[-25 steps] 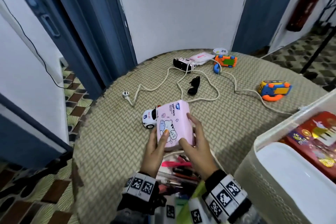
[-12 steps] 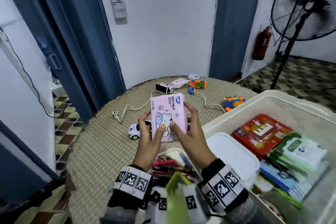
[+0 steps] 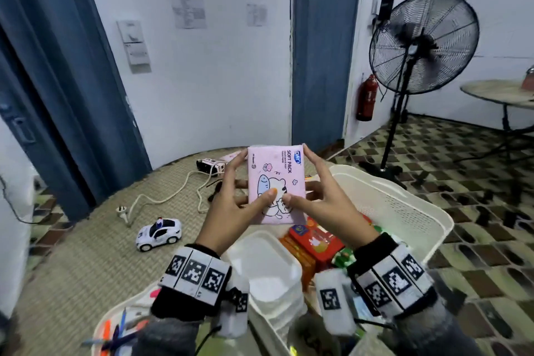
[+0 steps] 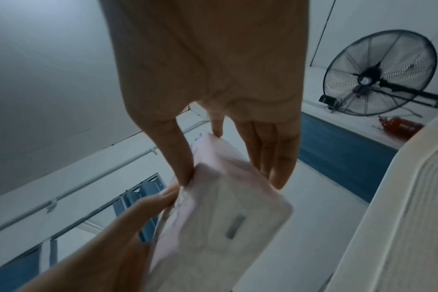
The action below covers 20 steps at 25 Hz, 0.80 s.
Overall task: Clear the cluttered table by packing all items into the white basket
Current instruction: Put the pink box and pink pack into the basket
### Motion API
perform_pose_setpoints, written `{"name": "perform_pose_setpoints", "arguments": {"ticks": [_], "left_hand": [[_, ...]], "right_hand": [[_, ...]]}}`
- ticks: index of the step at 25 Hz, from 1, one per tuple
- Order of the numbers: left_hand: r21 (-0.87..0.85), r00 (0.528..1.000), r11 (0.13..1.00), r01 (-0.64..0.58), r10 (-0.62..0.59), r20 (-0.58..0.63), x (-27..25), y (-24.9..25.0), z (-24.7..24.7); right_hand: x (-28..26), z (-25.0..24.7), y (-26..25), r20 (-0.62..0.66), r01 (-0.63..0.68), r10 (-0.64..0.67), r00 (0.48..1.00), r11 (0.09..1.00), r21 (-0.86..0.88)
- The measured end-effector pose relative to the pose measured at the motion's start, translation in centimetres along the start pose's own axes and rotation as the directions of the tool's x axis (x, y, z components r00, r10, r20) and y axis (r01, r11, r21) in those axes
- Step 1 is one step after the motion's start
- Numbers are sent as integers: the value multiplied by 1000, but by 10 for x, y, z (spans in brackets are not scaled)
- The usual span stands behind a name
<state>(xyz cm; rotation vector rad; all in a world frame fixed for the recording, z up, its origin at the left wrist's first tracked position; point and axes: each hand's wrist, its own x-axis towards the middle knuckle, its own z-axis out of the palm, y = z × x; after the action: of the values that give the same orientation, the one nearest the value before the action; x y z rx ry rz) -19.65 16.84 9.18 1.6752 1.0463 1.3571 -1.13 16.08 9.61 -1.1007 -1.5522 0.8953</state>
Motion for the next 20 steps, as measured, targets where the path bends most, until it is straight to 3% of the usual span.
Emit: {"name": "perform_pose_setpoints", "arguments": {"ticks": [4, 8, 14, 20], "left_hand": [[107, 997, 994, 33, -40, 65, 6, 8, 70], [213, 983, 967, 142, -163, 85, -1, 2, 111], [280, 900, 880, 384, -425, 98, -13, -20, 129], [471, 853, 777, 417, -513, 92, -5, -50, 130]], "right_hand": [[-12, -84, 7, 68, -31, 38, 997, 993, -113], [-10, -126, 25, 198, -83, 128, 972, 972, -221], [13, -136, 52, 453, -231, 357, 817, 922, -311], [45, -128, 85, 597, -315, 513, 617, 856, -410]]}}
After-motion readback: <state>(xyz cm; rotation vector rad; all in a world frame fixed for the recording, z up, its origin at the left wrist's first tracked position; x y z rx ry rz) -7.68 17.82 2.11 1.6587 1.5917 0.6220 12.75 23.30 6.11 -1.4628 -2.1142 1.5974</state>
